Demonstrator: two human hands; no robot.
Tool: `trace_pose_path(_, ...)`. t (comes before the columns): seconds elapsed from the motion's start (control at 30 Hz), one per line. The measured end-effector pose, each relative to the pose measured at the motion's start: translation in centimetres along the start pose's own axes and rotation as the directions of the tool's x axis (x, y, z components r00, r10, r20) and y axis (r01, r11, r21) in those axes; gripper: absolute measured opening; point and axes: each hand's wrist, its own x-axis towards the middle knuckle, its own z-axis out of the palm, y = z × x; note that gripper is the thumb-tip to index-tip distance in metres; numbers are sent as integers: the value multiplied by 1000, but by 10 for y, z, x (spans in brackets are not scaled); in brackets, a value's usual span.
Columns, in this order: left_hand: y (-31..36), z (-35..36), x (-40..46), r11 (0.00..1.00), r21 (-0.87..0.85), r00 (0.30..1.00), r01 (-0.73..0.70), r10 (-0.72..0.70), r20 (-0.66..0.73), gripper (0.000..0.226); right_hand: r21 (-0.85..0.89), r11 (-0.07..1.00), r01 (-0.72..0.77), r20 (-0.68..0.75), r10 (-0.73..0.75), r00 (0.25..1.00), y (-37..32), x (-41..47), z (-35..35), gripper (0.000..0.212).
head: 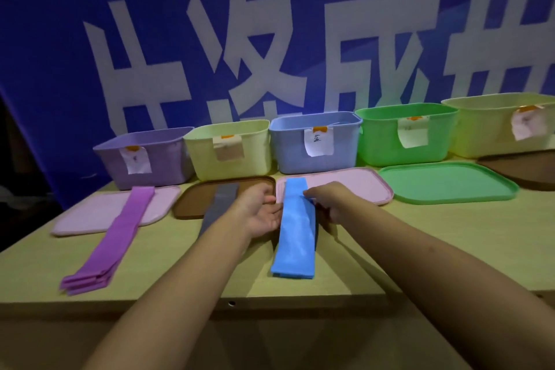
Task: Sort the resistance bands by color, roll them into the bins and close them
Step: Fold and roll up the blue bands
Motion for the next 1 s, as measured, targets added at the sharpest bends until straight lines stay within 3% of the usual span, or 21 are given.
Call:
trace_pose_path(0.1, 3, 5, -2, 999, -19, 1000, -26, 27, 17, 18, 56, 996, 71, -50, -68, 996, -7, 6, -1, 11)
trace_pose_path(0.27, 9, 12, -4, 993, -110, 997, -40, 46, 59, 13, 297, 952, 70, 13, -77, 997, -19, 7, -9, 11)
trace_pose_path(0.37, 11, 20, -9, 984, -153, 990, -92, 107, 91, 46, 422, 905, 57, 61, -91, 994, -30, 1, -16, 7)
trace_pose_path(0.5, 16, 30, -18, 977, -175, 979, -122, 148, 138, 13, 528, 849, 34, 141, -126, 982, -47, -26, -26, 10)
trace_pose_path(0.6, 17, 32, -19, 968, -169, 966, -187, 212, 148, 38, 592, 798, 109, 121, -222, 967, -56, -57, -34, 10)
trace_pose_path(0.7, 18, 35, -27, 942, -224, 945, -250, 288, 154, 58, 620, 756, 208, 72, -319, 945, -56, -88, -41, 16)
trace_pose_path(0.8, 15, 40, -47, 905, -291, 914, -309, 368, 173, 44, 583, 764, 277, 46, -372, 927, -45, -121, -47, 28)
trace_pose_path(0.87, 8, 44, -65, 886, -224, 886, -407, 442, 138, 39, 548, 782, 297, 62, -392, 918, -31, -142, -50, 24)
trace_pose_path(1.0, -14, 43, -93, 822, -70, 819, -565, 569, 70, 52, 503, 805, 316, 119, -427, 897, 8, -167, -56, 24)
